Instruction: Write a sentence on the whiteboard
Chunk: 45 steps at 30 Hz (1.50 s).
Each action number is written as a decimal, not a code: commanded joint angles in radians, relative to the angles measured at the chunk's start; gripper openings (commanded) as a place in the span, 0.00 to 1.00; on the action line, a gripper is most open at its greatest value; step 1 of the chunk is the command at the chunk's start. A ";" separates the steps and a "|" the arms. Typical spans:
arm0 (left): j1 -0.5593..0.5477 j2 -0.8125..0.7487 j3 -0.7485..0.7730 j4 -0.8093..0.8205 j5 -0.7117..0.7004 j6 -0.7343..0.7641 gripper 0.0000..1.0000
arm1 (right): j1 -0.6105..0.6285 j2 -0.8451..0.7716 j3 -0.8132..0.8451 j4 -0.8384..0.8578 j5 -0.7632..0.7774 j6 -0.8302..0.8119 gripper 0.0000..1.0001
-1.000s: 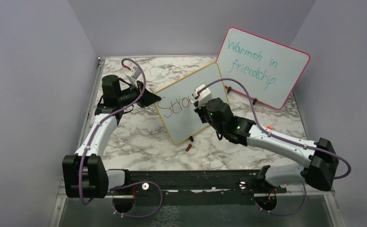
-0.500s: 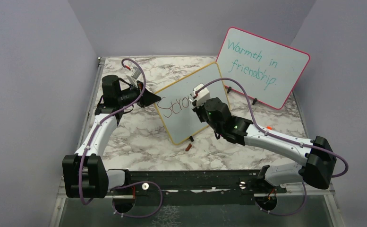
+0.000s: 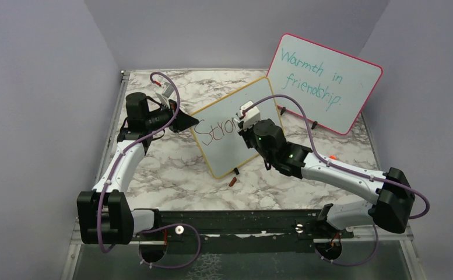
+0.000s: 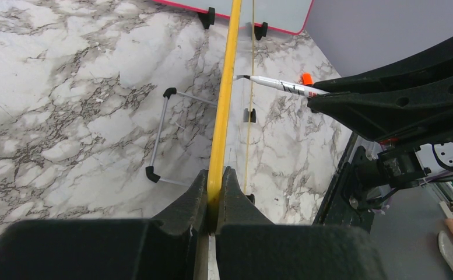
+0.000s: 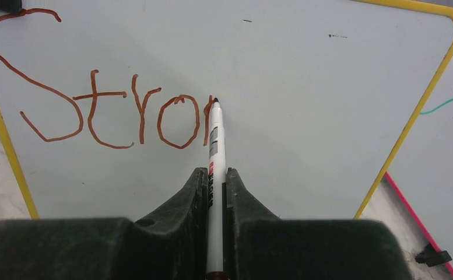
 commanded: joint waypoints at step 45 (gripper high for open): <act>-0.010 0.033 -0.009 -0.083 -0.127 0.123 0.00 | -0.026 -0.064 -0.067 -0.098 0.014 0.110 0.01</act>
